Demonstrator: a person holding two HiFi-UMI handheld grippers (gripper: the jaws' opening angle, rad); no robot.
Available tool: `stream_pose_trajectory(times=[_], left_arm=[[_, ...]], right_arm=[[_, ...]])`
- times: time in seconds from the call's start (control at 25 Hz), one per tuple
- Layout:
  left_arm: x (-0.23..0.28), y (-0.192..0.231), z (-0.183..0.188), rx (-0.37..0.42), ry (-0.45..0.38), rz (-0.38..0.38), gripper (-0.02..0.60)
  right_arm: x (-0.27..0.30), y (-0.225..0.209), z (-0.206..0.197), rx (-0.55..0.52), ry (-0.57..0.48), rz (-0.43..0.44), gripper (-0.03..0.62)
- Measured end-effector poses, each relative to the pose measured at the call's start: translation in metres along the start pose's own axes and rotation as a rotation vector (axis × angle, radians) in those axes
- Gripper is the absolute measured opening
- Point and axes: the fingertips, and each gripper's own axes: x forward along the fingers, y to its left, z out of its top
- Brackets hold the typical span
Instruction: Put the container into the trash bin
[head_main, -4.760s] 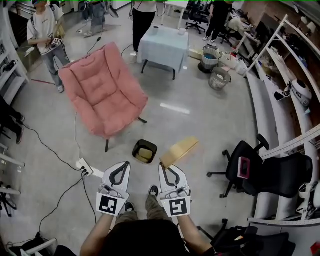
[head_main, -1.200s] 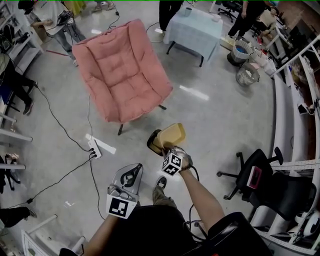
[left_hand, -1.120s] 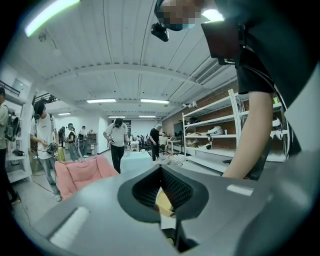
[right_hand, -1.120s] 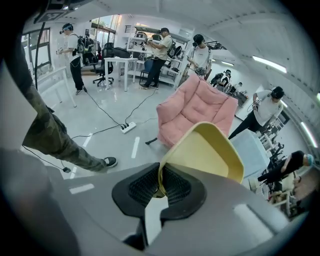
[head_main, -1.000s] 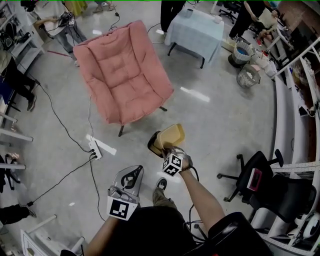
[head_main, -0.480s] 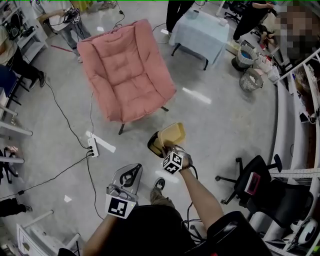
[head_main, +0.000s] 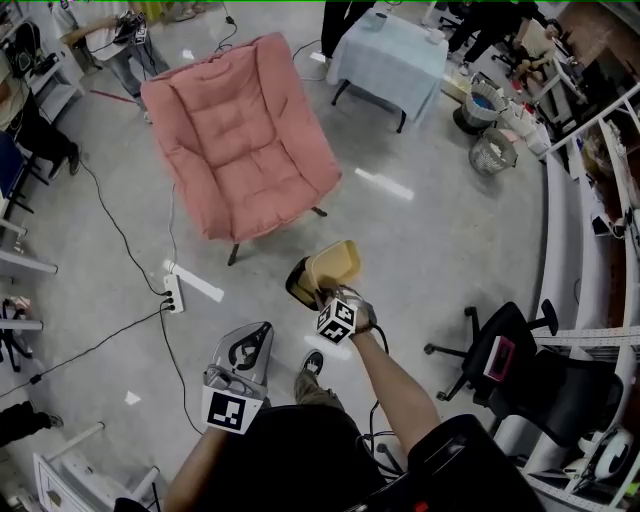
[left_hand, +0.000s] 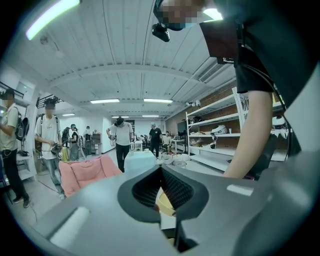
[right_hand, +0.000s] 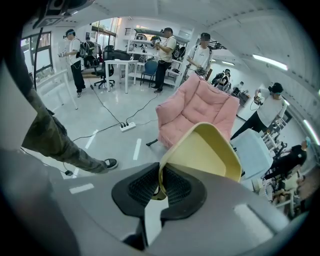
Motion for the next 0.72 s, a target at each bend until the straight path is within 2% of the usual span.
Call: stream_pose_trajectory(times=[0.72], left_arm=[[-0.001,-0.001,-0.003,-0.009,-0.005,0.011,-0.006]], right_arm=[[-0.001,0.005,-0.013,0.008,0.017,0.006,0.038]])
